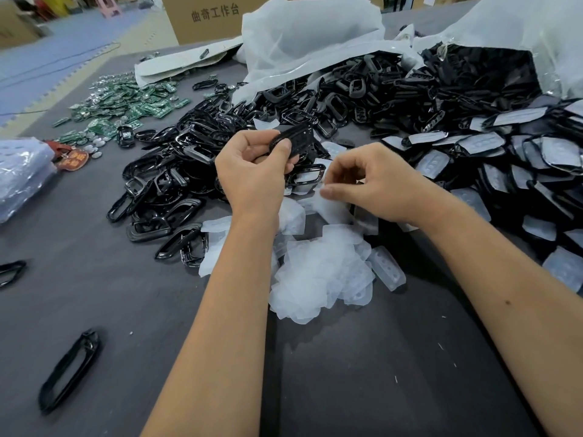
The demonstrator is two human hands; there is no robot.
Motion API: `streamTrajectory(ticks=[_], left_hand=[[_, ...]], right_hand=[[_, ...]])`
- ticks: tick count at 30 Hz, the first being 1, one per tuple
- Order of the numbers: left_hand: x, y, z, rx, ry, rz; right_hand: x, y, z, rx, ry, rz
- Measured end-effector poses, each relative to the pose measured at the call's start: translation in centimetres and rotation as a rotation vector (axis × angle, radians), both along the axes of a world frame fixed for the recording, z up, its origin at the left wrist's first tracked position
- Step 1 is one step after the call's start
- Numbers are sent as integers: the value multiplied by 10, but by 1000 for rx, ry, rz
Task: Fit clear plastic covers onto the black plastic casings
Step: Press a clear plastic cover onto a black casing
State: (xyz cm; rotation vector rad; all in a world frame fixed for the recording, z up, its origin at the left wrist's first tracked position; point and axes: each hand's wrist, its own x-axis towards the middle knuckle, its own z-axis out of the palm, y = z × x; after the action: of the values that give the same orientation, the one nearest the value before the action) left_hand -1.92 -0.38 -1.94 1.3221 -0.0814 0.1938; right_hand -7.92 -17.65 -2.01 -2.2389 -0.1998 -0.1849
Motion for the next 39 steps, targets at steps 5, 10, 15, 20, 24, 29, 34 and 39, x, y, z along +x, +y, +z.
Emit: streamTrajectory(ticks=[5, 10, 15, 20, 24, 29, 34, 39], left_hand=[[0, 0, 2, -61, 38, 26], [0, 0, 3, -74, 54, 27], [0, 0, 3, -75, 50, 24], [-1, 0, 3, -72, 52, 23], [-1, 0, 4, -78, 56, 20], [-2, 1, 5, -78, 63, 21], [-3, 1, 6, -65, 66, 24], [-4, 1, 6, -60, 67, 36]], right_hand=[[2, 2, -3, 308, -91, -117], [2, 7, -6, 309, -102, -100], [4, 13, -9, 225, -41, -20], [1, 20, -7, 183, -29, -3], [-3, 25, -3, 78, -73, -47], [-2, 26, 1, 78, -186, -156], [-4, 28, 5, 270, -214, -153], [-3, 33, 7, 267, -222, -122]])
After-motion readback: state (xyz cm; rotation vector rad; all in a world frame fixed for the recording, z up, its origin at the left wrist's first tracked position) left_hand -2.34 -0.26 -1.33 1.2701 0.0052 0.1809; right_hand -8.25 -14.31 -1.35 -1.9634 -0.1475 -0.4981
